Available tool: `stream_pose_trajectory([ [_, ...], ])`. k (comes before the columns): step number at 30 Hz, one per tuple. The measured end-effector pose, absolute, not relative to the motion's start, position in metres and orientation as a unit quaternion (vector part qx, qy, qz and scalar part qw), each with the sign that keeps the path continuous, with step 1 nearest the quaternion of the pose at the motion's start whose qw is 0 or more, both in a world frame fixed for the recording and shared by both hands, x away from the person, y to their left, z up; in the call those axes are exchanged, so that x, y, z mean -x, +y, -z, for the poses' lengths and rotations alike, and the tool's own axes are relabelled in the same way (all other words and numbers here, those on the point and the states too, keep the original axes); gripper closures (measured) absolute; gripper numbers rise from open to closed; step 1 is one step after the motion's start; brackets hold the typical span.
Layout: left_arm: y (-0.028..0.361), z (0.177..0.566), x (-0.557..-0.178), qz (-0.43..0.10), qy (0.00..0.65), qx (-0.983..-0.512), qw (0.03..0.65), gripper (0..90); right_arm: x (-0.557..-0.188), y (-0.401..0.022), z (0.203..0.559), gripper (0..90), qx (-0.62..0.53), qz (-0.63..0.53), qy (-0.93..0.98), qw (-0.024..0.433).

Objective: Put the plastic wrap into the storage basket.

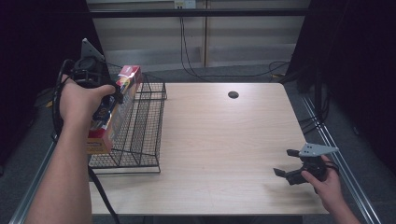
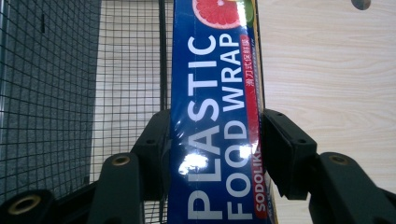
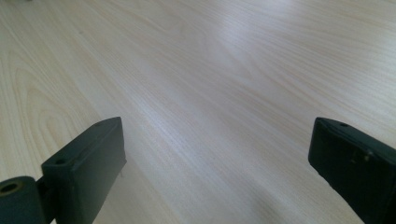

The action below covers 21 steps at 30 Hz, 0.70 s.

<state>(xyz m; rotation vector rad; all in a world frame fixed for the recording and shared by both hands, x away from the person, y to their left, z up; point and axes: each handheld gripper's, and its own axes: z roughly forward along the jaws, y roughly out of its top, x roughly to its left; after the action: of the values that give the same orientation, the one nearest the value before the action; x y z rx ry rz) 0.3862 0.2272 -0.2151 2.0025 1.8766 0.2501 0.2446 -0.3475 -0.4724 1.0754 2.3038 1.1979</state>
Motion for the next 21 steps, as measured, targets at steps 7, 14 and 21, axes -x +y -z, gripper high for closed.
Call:
stream_pose_trajectory([
  [7, 0.237, 0.216, -0.385, -0.091, 0.677, -0.706, 0.188, 47.4, -0.244, -0.348, 0.472, 3.6, -0.38, -0.419, 0.807, 0.167],
  [14, 0.245, 0.218, -0.383, -0.091, 0.682, -0.701, 0.187, 47.3, -0.244, -0.347, 0.472, 3.6, -0.379, -0.418, 0.808, 0.167],
  [21, 0.252, 0.22, -0.382, -0.093, 0.685, -0.699, 0.183, 47.3, -0.245, -0.346, 0.473, 3.6, -0.378, -0.417, 0.81, 0.166],
])
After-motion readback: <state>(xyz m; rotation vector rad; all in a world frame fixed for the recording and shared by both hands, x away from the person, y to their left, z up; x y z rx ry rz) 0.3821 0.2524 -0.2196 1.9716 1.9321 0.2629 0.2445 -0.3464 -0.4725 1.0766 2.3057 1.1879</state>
